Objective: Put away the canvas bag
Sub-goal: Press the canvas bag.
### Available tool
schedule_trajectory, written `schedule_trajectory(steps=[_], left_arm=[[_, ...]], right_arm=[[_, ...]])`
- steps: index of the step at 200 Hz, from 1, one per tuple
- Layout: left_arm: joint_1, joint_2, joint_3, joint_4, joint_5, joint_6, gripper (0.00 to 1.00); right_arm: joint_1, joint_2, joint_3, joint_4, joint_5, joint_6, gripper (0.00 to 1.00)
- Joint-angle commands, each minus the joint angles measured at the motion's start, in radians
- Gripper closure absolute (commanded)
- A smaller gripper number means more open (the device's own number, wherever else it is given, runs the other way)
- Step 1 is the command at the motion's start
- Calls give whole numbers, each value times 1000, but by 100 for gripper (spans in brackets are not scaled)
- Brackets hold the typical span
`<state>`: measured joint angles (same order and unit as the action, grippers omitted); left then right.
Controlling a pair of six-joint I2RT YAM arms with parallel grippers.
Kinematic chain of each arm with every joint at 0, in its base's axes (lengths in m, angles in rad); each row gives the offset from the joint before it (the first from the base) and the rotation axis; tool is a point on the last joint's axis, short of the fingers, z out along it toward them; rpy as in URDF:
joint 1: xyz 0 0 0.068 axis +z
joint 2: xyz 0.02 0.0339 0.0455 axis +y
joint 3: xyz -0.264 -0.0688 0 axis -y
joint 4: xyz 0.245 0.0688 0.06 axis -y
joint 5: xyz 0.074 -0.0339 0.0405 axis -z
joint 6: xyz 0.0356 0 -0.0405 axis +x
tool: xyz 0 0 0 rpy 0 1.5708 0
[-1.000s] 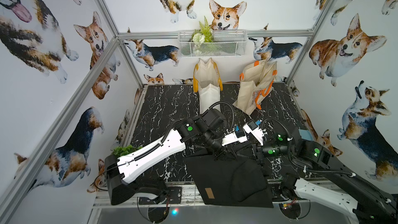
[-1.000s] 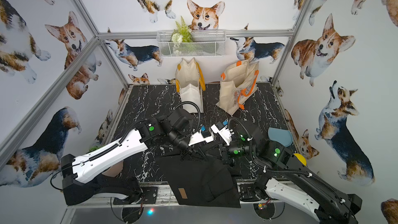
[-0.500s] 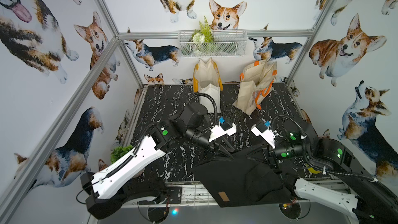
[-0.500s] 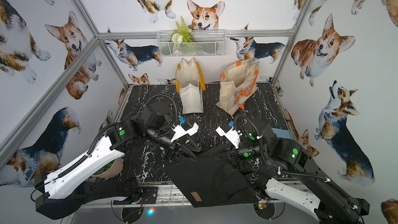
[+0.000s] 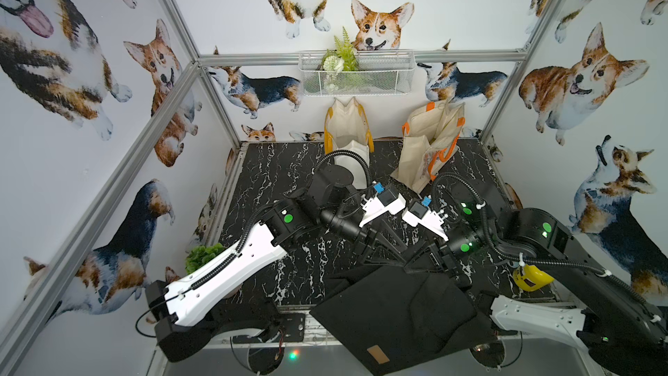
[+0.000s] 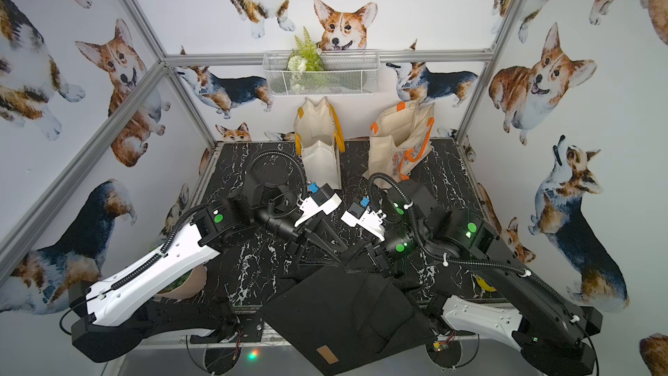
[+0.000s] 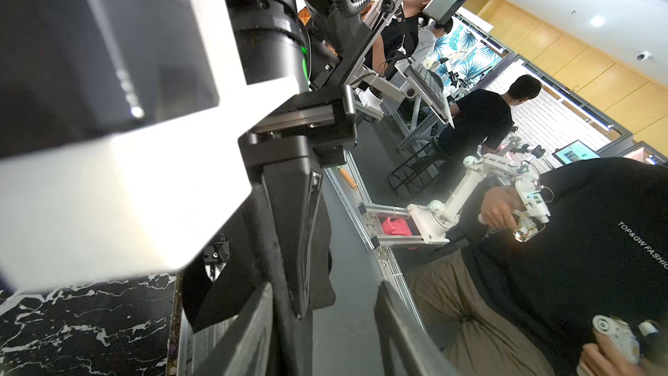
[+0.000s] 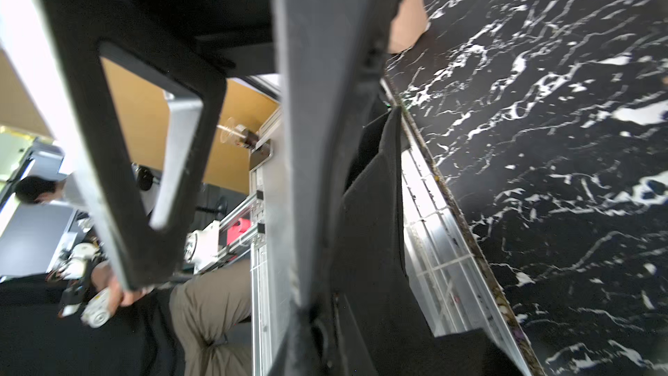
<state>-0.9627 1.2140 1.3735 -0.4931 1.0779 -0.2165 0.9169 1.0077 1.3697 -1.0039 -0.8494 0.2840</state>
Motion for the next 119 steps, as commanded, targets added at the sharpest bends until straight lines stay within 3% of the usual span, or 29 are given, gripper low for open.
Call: schedule_trajectory(steps=[1, 15, 45, 60, 81, 99, 111, 119], left_arm=[[1, -15, -8, -29, -11, 31, 51], [1, -23, -17, -95, -61, 86, 50], [1, -53, -53, -156, -108, 158, 52], [1, -63, -84, -138, -82, 154, 56], [1, -70, -138, -108, -20, 142, 85], [1, -77, -194, -69, 23, 127, 88], [1, -79, -226, -36, 50, 124, 89], [3, -76, -241, -22, 65, 136, 100]], right_arm=[[4, 39, 47, 6, -136, -49, 100], [22, 62, 58, 16, -200, -47, 100], [59, 58, 69, -1, -140, -87, 100], [57, 34, 54, 7, 5, -134, 100], [53, 24, 42, 15, 181, -204, 100], [49, 2, 14, 80, 411, -226, 100], [24, -3, 0, 121, 501, -237, 100], [-7, -2, -6, 144, 508, -246, 100]])
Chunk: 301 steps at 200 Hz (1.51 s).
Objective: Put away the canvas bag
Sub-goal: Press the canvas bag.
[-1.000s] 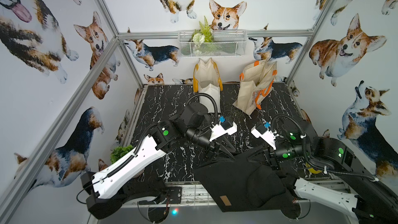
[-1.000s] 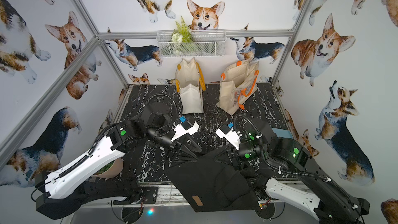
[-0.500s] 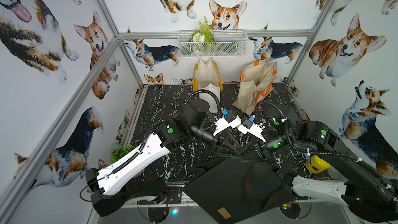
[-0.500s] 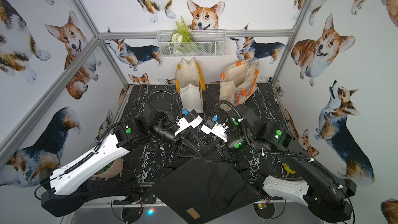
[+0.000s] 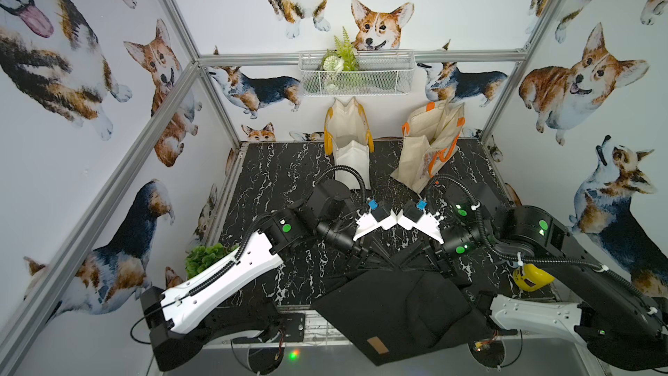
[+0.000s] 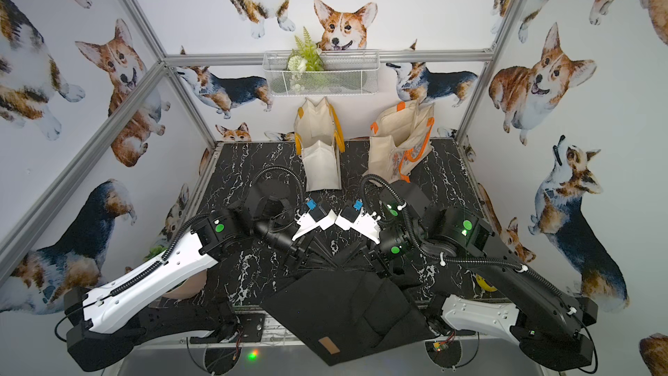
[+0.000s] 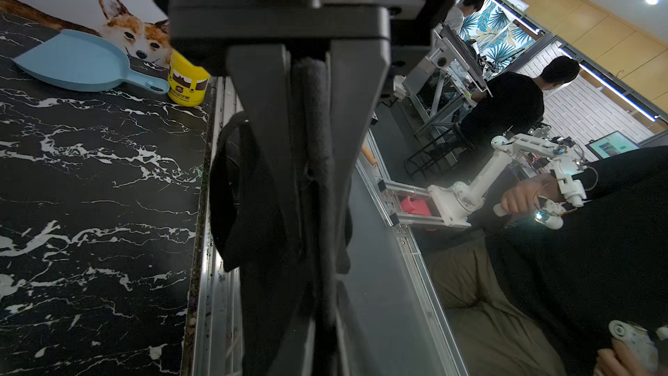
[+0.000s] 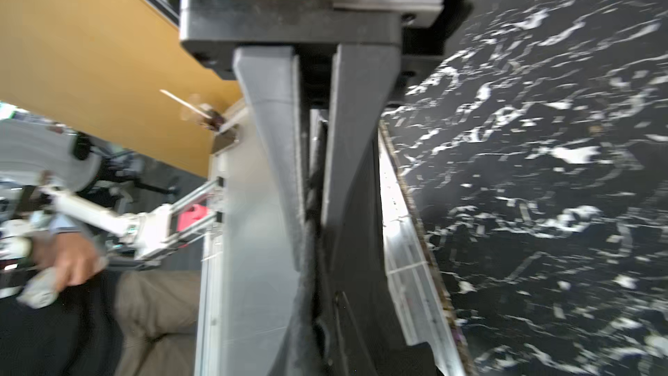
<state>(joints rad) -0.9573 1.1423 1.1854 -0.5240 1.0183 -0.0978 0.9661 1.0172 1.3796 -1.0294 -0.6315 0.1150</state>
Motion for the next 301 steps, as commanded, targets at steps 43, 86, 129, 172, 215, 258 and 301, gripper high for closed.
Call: schedule_trajectory(steps=[43, 86, 129, 172, 215, 258, 301], left_arm=[[37, 53, -76, -50, 132, 192, 100], [76, 117, -8, -204, -170, 400, 100], [172, 159, 21, -202, -141, 426, 100], [231, 74, -54, 32, -194, 224, 100], [267, 123, 4, 144, -138, 86, 100], [269, 185, 68, 129, -108, 102, 100], [270, 156, 13, 137, -66, 114, 100]], right_arm=[[-141, -33, -104, 308, 374, -197, 100], [-160, -23, -166, 329, 303, -285, 82], [-192, 47, -173, 328, 167, -243, 56], [-363, 96, -98, 393, 8, -70, 61], [-442, 245, 92, 286, -149, 12, 65], [-484, 261, 79, 339, -309, 85, 48], [-507, 94, -140, 541, -414, 232, 46]])
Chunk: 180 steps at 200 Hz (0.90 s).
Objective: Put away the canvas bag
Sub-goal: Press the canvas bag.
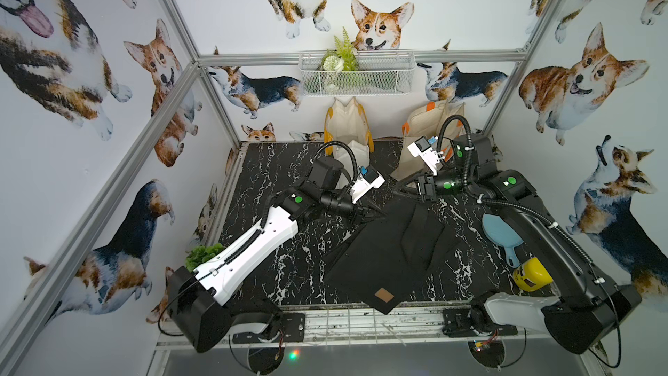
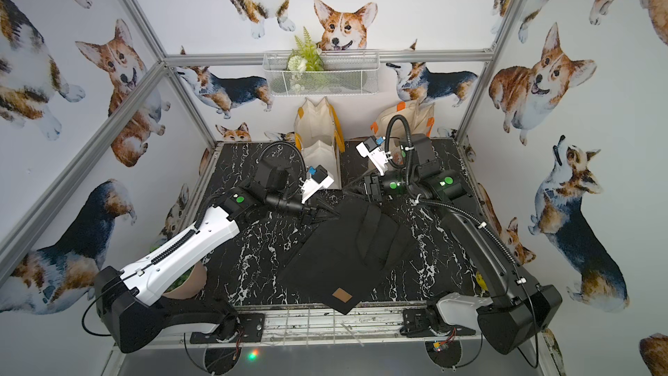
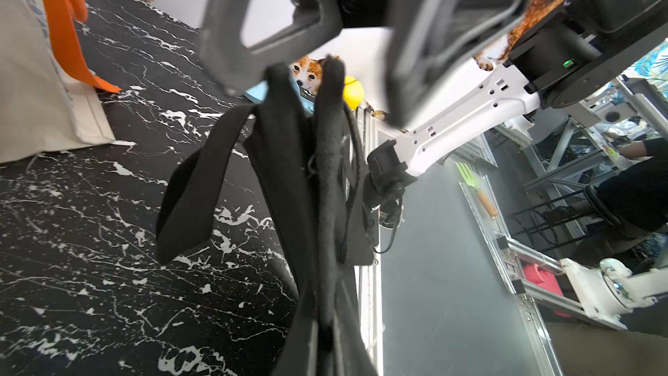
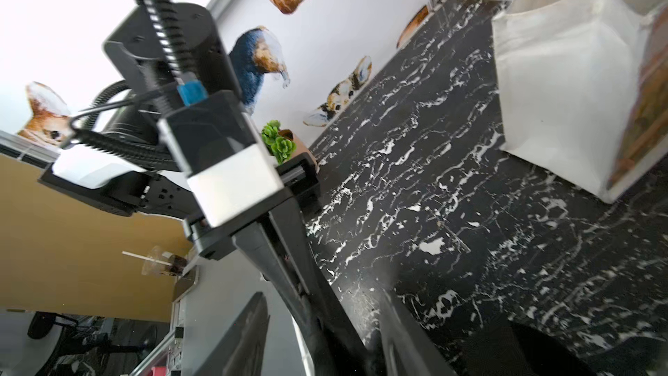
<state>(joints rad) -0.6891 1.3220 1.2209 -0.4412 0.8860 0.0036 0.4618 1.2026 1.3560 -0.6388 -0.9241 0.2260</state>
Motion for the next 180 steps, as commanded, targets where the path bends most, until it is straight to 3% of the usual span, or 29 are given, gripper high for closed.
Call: schedule_trajectory(steps=[1, 26, 68, 100, 125, 180], left_arm=[[3, -25, -23, 55, 68, 14, 100], [2, -44, -21, 74, 149, -6, 100], [0, -98, -47, 216, 207, -158, 100], [-19, -134, -36, 244, 145, -263, 100], [-81, -148, -19, 191, 82, -264, 100], [-207, -161, -96, 261, 25, -302, 100]], right_arm=[[-3, -102, -123, 153, -119, 122, 46], [-3, -215, -249, 159, -63, 127, 48], [1, -394, -384, 132, 7, 144, 49], [13, -513, -423, 117, 29, 181, 59], [15, -574, -431, 133, 19, 234, 59], [52, -508, -362, 98, -7, 197, 63]])
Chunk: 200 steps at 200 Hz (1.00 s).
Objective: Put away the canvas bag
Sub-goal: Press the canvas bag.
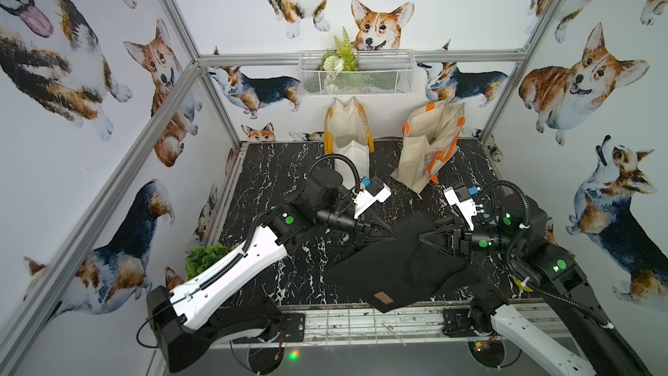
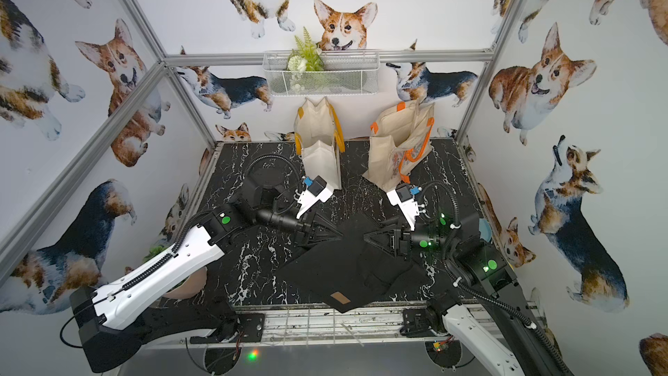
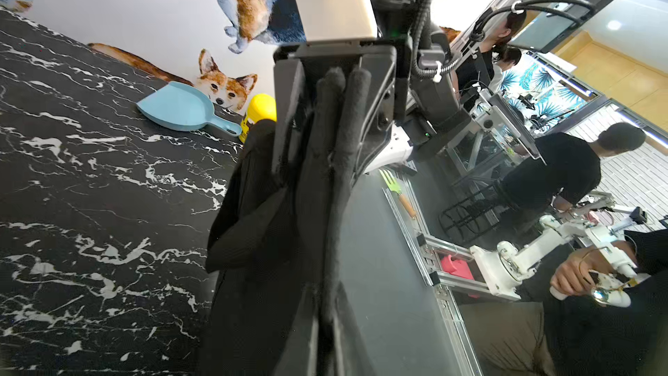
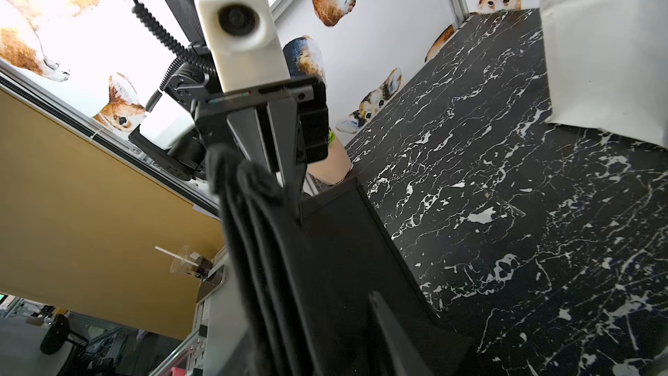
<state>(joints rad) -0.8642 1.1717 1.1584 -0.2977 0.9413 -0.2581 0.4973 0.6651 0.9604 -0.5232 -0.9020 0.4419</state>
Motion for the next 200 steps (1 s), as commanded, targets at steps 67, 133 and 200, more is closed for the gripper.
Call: schedule_trajectory(steps=[67, 133, 200], left_arm=[[-45, -2, -50, 176, -60, -45, 65], [-57, 38, -89, 328, 62, -110, 53], [-56, -18, -68, 42, 0, 62, 100]], right_arm=[[89, 68, 53, -38, -102, -40, 100], [88, 127, 163, -38, -200, -107, 100], [43, 194, 328, -282, 241, -319, 100]])
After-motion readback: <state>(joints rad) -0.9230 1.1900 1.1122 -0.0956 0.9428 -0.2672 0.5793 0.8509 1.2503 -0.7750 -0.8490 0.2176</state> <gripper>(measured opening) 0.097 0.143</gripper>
